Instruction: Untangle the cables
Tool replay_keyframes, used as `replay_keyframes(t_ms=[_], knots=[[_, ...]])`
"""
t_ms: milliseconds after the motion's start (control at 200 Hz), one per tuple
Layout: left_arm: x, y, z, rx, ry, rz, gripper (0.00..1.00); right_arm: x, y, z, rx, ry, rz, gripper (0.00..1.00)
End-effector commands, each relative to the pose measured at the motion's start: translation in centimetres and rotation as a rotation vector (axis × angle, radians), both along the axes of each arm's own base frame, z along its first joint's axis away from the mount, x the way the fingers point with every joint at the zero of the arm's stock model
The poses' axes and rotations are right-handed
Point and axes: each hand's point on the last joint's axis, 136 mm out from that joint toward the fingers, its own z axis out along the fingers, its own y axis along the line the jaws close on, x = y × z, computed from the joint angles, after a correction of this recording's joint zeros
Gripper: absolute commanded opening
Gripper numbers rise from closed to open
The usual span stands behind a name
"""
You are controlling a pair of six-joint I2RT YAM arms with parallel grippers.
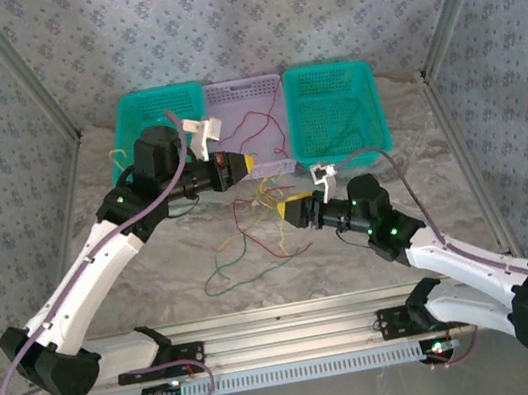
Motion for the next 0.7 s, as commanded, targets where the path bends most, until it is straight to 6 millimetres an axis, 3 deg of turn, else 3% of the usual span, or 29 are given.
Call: replay_keyframes(t_ms=[0, 315, 695], knots=[[-0.8, 0.0, 1.3, -0.037, -0.029, -0.037, 0.00, 0.4, -0.7, 1.4, 0.007, -0.064, -0.038, 0.50], [-1.7, -0.4, 0.2, 0.014, -0.025, -0.100, 0.00, 0.9, -1.1, 3.5, -0.013, -0.131, -0.052, 0.45], [-2.1, -0.7, -1.0, 0.054, -0.026, -0.144, 0.00, 1.8, -2.4, 3.5, 0.036, -0.098, -0.100, 0.44]])
